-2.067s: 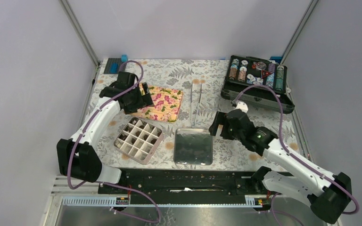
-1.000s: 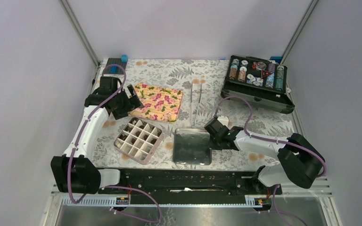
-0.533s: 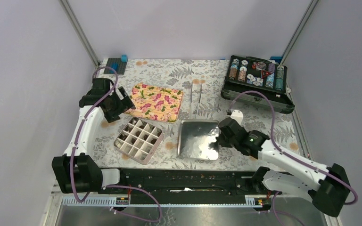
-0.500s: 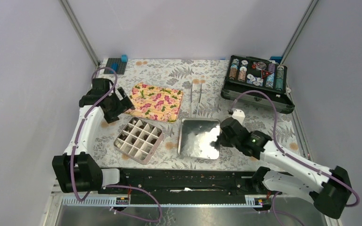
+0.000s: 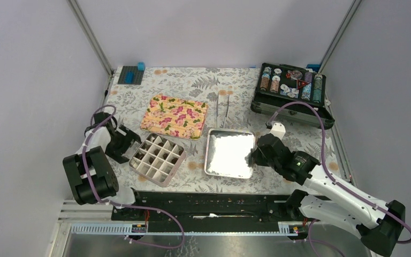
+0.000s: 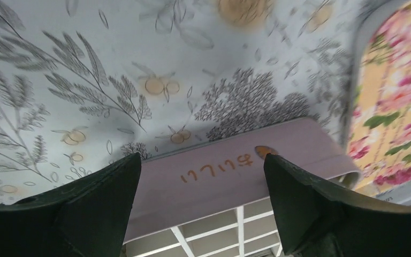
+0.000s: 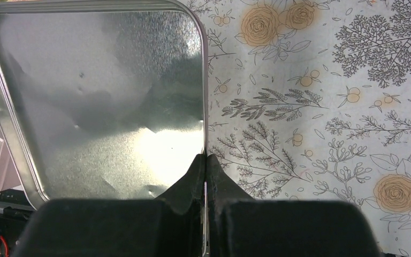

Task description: Pack the chocolate

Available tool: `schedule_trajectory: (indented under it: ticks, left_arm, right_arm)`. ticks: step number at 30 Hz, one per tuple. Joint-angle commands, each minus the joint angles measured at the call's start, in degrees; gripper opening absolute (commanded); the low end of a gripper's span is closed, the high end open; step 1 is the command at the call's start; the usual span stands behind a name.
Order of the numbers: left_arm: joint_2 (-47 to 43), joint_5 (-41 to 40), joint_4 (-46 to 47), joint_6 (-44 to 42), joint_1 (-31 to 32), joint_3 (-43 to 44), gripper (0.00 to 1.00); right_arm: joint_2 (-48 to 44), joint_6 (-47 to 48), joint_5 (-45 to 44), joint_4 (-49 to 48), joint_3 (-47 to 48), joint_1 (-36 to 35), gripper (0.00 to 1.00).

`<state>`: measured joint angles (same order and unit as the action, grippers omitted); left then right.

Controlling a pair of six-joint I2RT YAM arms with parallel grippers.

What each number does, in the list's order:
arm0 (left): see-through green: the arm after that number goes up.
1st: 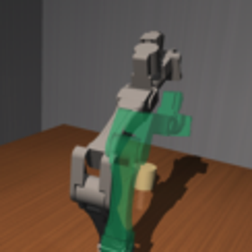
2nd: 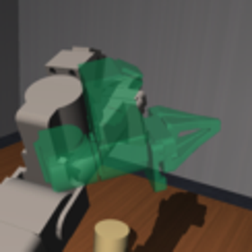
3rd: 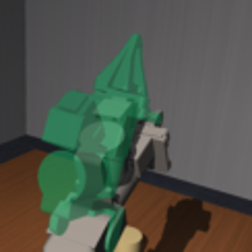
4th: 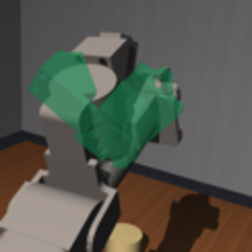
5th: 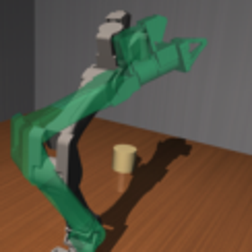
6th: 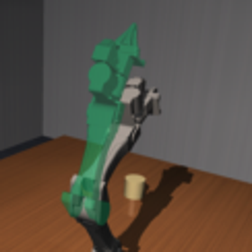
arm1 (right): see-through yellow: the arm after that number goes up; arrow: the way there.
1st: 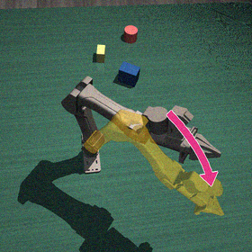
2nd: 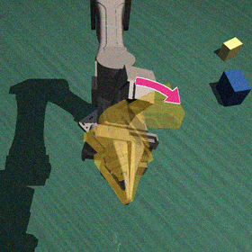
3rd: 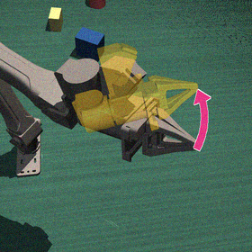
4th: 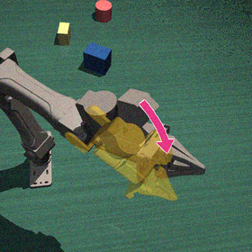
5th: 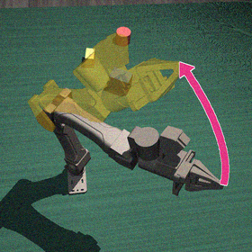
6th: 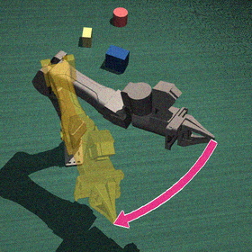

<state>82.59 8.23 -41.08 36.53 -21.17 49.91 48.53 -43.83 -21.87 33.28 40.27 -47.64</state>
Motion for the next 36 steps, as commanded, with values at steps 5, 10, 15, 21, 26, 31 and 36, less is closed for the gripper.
schedule_trajectory:
  ticks: [5,10,15,21,26,31,36]
  left_arm:
    - [-8.3,13.1,4.8,3.0,-0.2,-7.9,0.90]
    - [-16.5,17.1,2.3,2.6,-0.1,-12.3,0.90]
    - [-22.8,19.0,-0.9,3.1,0.6,-13.8,0.91]
    - [-24.8,17.7,-4.7,0.8,0.9,-12.9,0.92]
    - [-25.1,18.0,-3.3,2.8,2.8,-14.5,0.92]
    - [-25.7,18.8,-0.7,5.6,5.6,-15.8,0.92]
    - [-26.1,17.1,3.8,12.4,14.2,-17.0,0.91]
  right_arm:
    - [-0.6,-0.9,-1.5,-0.4,-0.1,-0.5,0.00]
    - [1.8,-0.1,-0.3,-2.7,0.7,-0.5,0.00]
    - [3.6,0.9,0.5,-3.9,2.3,-0.5,0.00]
    - [3.5,1.0,1.0,-4.3,2.5,-0.5,0.00]
    - [2.9,0.8,1.2,-4.2,2.2,-0.5,0.00]
    - [1.7,0.3,1.0,-3.8,1.5,-0.5,0.00]
    - [1.2,0.3,1.1,-3.3,1.4,-0.5,0.00]
